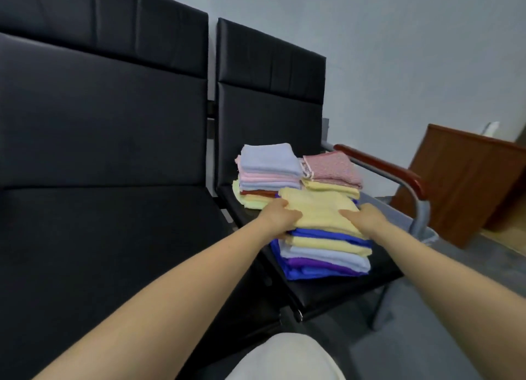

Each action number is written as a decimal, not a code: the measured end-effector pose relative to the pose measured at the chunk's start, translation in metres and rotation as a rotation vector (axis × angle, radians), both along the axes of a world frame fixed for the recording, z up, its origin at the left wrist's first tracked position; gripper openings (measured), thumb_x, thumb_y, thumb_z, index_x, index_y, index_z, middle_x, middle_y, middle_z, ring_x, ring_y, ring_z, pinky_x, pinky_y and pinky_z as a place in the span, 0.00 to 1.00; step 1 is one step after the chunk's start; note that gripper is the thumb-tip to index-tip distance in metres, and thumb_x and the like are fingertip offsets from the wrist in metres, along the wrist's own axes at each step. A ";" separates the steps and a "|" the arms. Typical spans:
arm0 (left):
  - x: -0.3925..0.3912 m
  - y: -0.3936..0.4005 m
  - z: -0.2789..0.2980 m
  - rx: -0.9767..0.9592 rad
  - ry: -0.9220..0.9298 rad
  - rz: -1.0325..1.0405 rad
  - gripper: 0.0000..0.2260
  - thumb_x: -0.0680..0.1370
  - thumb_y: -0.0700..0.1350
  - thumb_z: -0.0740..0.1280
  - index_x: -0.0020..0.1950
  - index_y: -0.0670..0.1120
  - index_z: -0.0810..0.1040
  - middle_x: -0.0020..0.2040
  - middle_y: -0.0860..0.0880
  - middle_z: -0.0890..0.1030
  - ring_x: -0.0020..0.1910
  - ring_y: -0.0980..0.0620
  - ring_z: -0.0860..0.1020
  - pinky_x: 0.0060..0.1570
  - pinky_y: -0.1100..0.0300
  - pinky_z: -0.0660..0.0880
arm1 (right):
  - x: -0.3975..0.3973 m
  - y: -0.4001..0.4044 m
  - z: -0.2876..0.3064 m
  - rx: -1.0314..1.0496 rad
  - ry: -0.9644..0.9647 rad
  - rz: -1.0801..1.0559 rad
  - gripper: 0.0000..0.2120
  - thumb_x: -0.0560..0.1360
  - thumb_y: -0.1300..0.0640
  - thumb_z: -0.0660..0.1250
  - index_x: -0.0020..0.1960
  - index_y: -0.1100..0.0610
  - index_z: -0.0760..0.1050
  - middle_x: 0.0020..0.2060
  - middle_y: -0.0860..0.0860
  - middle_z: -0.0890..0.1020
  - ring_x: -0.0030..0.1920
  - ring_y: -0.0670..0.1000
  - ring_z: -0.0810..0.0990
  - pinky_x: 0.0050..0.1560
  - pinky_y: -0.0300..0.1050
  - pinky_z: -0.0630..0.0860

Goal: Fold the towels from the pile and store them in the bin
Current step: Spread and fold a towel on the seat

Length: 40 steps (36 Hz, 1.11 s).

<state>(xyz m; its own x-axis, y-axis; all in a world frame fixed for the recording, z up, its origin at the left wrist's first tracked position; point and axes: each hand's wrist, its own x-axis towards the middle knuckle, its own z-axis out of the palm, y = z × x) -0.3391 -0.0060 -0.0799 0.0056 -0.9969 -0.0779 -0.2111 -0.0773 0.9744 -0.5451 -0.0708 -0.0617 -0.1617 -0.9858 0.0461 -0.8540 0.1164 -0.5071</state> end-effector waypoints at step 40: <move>0.537 0.334 -0.054 0.147 -0.643 1.335 0.18 0.76 0.42 0.59 0.65 0.42 0.76 0.59 0.40 0.78 0.53 0.42 0.75 0.45 0.55 0.69 | 0.602 0.186 -0.088 0.304 -0.595 0.992 0.08 0.79 0.53 0.64 0.41 0.53 0.74 0.36 0.48 0.78 0.34 0.46 0.74 0.33 0.39 0.71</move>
<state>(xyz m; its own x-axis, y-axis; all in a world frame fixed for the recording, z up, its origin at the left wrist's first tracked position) 0.1977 0.3283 -0.1338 0.9576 -0.2116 0.1955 -0.2870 -0.6427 0.7103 0.0573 0.1156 -0.1499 0.7588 -0.6504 -0.0346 -0.2794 -0.2770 -0.9194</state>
